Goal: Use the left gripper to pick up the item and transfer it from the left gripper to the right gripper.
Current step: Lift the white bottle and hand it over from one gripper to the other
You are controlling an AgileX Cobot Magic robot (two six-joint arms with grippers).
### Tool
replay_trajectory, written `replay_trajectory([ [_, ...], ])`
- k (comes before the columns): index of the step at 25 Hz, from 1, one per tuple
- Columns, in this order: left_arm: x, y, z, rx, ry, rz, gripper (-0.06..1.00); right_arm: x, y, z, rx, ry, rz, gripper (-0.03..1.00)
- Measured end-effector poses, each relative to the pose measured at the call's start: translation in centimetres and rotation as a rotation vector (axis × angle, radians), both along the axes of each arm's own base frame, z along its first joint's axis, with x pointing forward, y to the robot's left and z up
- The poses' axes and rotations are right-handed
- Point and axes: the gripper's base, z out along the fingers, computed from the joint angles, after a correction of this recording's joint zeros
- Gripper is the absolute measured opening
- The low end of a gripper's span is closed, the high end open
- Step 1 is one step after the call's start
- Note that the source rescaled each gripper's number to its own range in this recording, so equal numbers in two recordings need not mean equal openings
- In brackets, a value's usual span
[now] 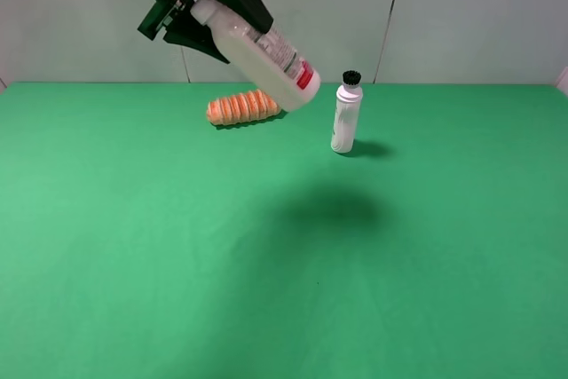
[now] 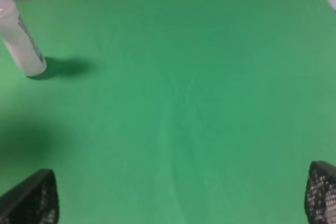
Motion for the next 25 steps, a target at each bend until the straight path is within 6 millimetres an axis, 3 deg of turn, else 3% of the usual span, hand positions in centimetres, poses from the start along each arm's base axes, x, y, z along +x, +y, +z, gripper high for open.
replay_trajectory([
  [6,-0.4,-1.1,0.5,-0.069,-0.02,-0.042,0.0,0.0,0.0,0.0,0.0,0.0,0.0,1.0],
  [17,-3.2,-6.1,0.5,-0.1,-0.066,-0.178,0.0,0.0,0.0,0.0,0.0,0.0,0.0,1.0],
  [25,-2.8,-7.9,-1.5,-0.143,-0.022,-0.199,0.0,0.3,0.4,0.0,0.039,0.015,0.031,1.0],
])
